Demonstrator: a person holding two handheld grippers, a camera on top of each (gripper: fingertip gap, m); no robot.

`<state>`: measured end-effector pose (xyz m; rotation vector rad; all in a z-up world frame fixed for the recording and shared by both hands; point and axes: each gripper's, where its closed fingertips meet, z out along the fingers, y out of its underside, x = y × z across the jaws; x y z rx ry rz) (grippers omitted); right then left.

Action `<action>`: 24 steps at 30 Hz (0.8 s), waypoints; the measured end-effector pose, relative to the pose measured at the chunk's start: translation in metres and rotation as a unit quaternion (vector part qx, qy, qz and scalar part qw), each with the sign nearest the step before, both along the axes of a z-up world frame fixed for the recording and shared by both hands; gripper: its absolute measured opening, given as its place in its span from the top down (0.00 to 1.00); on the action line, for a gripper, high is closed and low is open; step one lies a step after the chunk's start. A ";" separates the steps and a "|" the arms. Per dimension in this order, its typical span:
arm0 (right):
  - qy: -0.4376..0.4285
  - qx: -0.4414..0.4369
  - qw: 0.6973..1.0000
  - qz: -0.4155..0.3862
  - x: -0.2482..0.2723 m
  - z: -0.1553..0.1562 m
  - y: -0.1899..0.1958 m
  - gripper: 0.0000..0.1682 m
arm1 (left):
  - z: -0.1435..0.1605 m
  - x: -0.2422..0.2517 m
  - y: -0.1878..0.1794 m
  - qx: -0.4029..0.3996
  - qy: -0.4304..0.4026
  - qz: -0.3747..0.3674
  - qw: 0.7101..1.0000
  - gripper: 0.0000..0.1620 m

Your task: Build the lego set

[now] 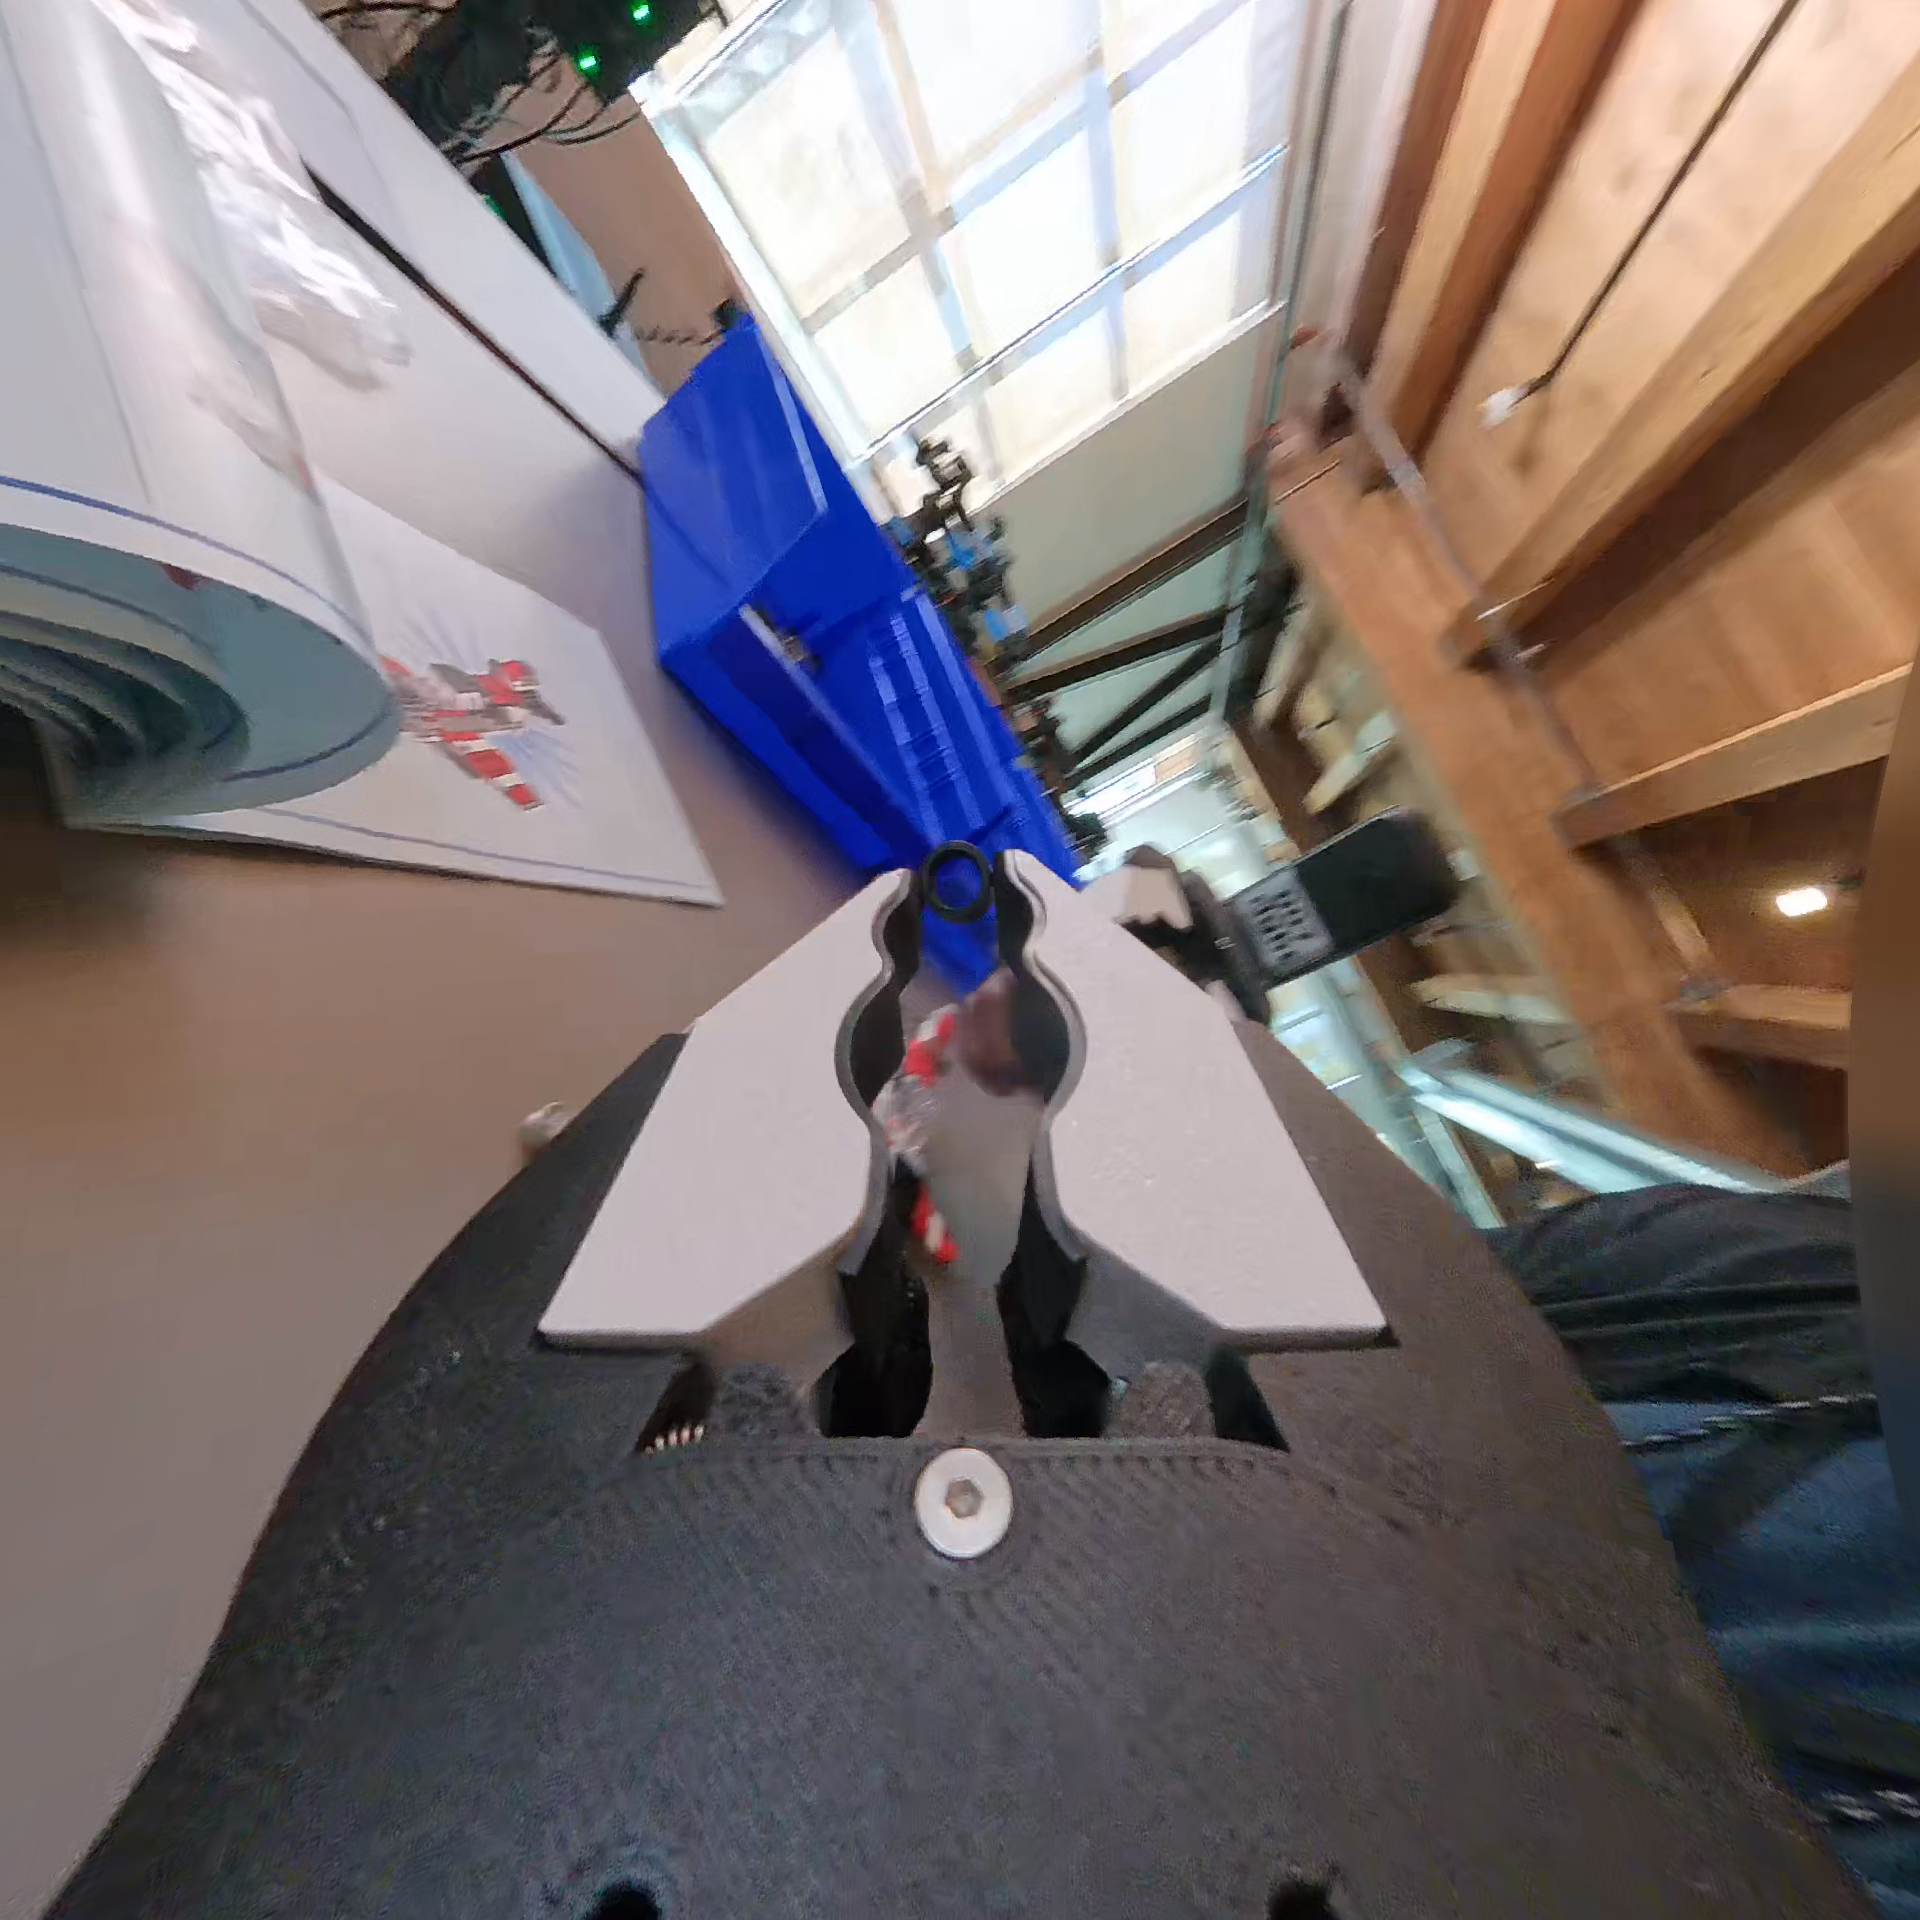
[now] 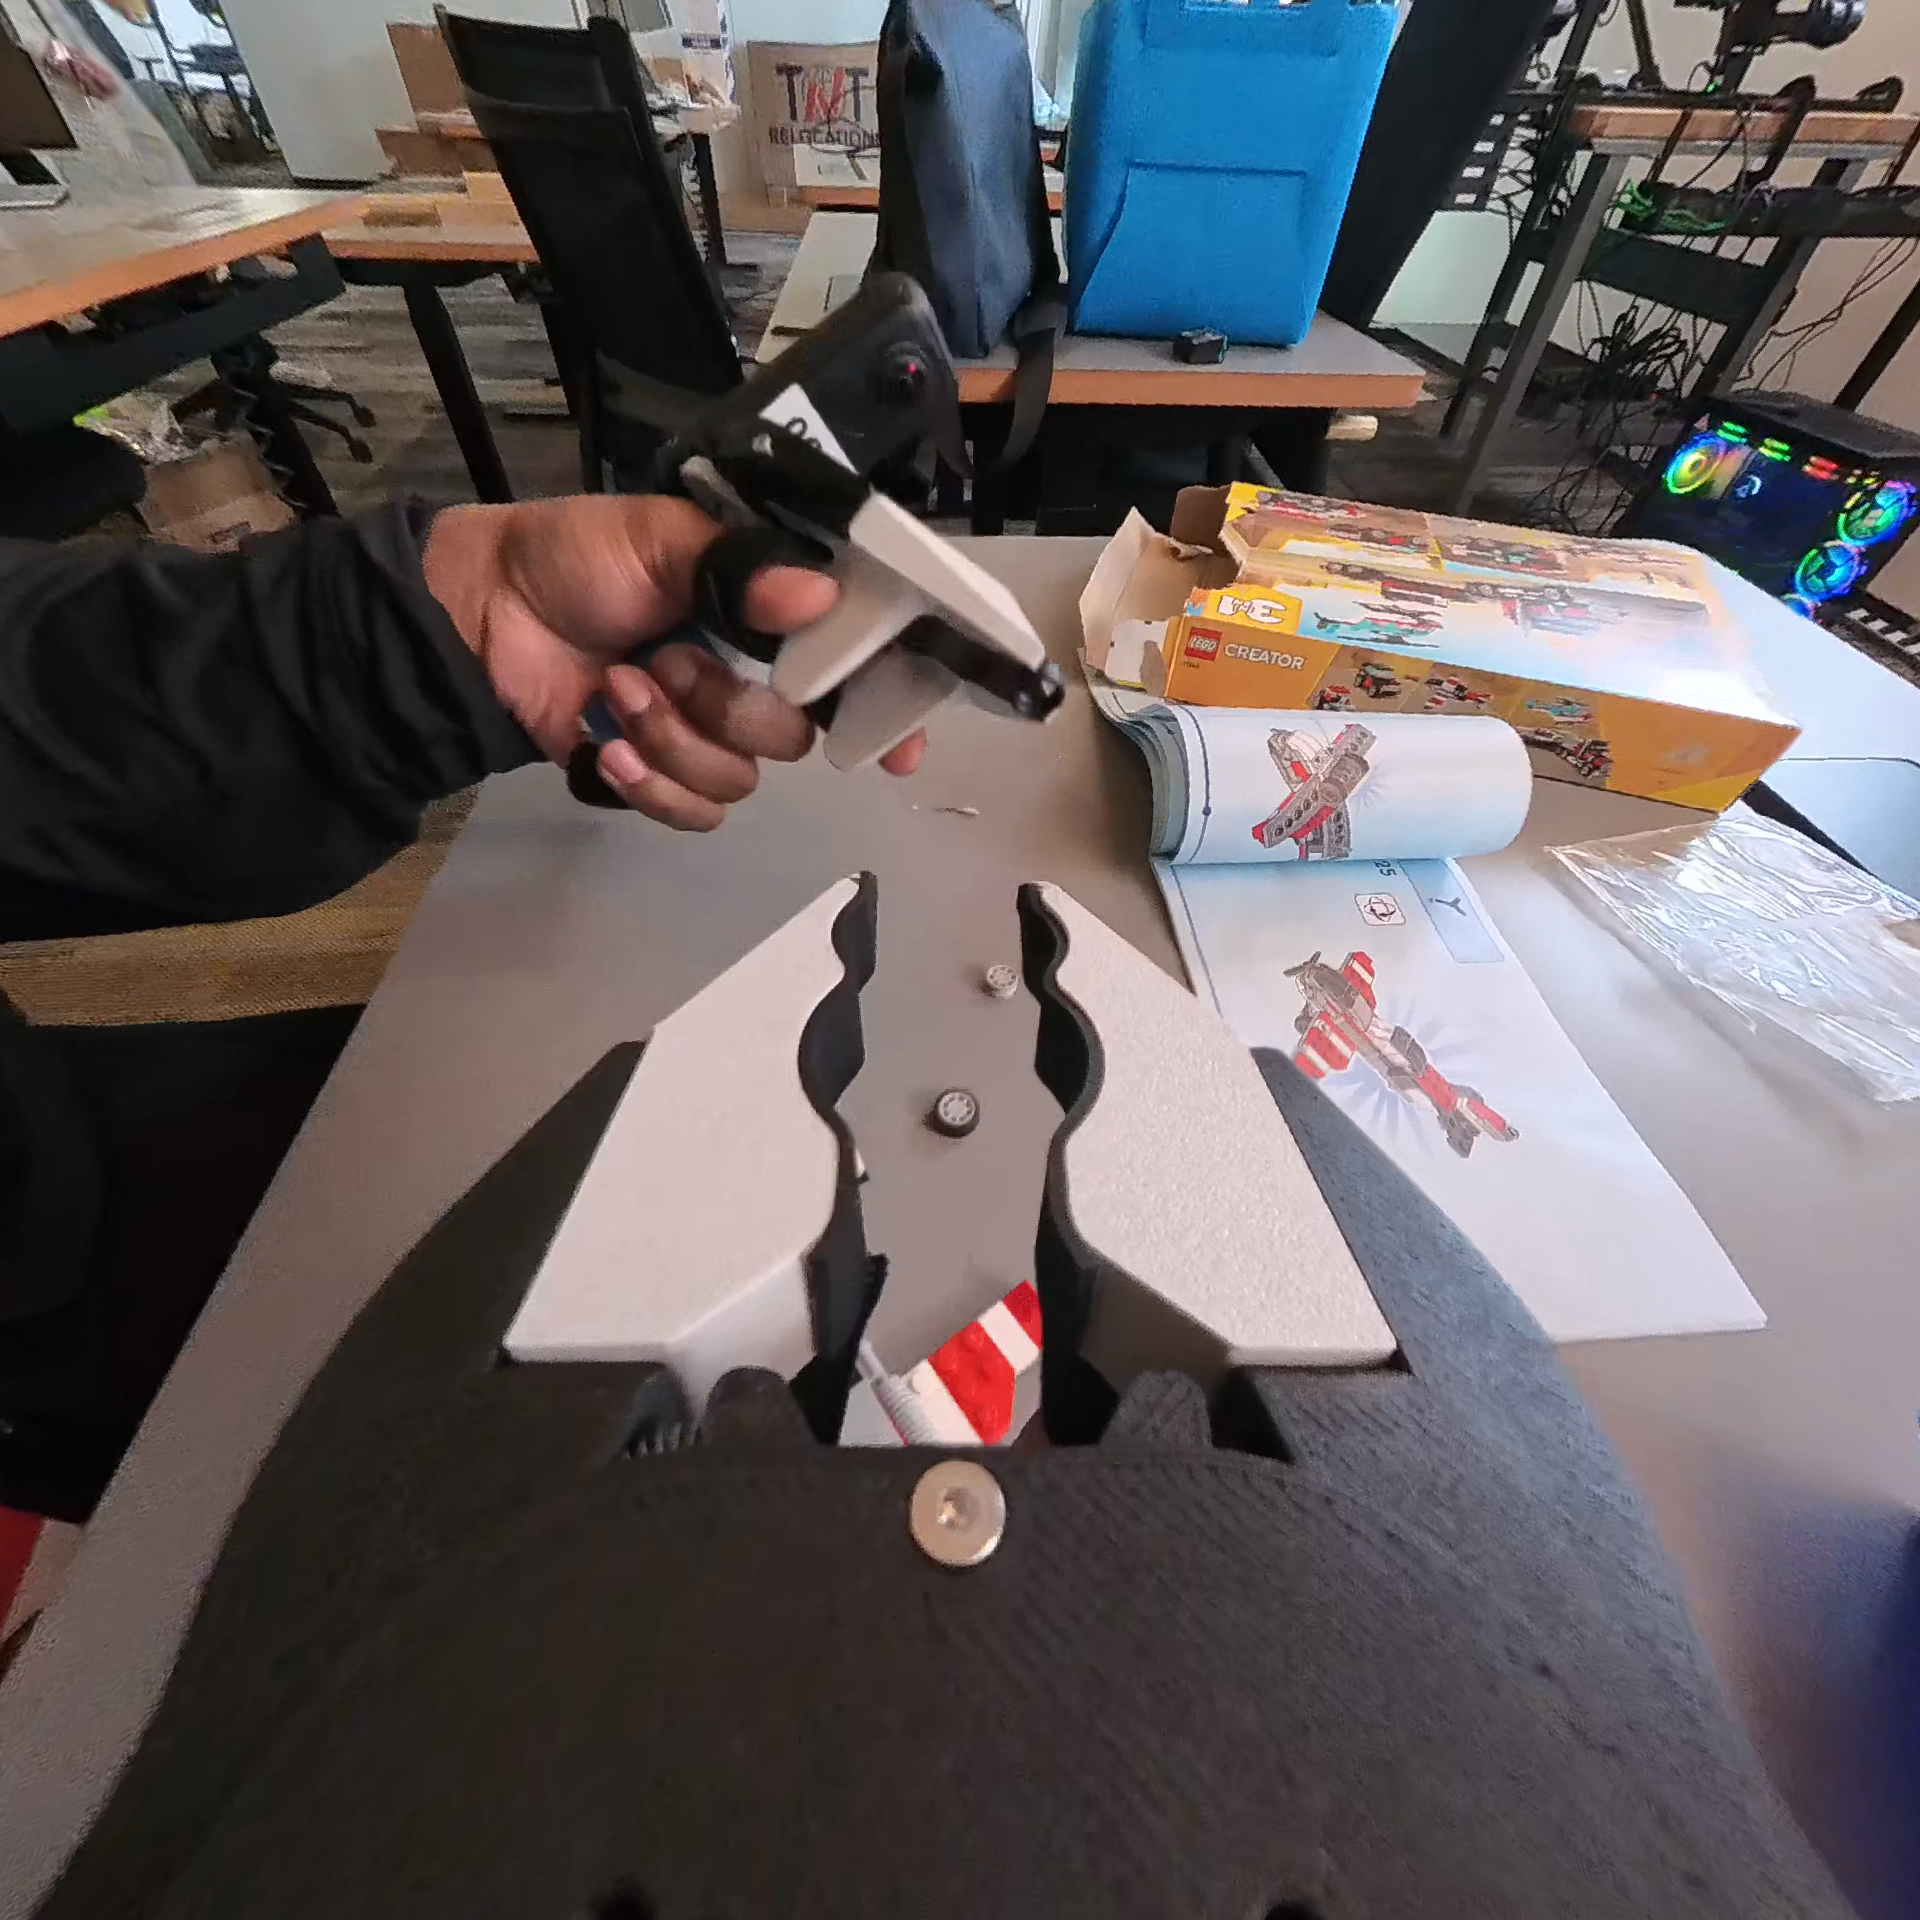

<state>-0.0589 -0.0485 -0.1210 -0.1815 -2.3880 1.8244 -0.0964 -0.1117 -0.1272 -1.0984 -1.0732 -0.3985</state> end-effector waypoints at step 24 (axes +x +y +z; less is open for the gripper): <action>0.116 -0.062 0.990 -0.057 -0.025 0.039 -0.063 0.92 | 0.045 0.014 0.017 0.272 -0.052 -0.075 0.958 0.91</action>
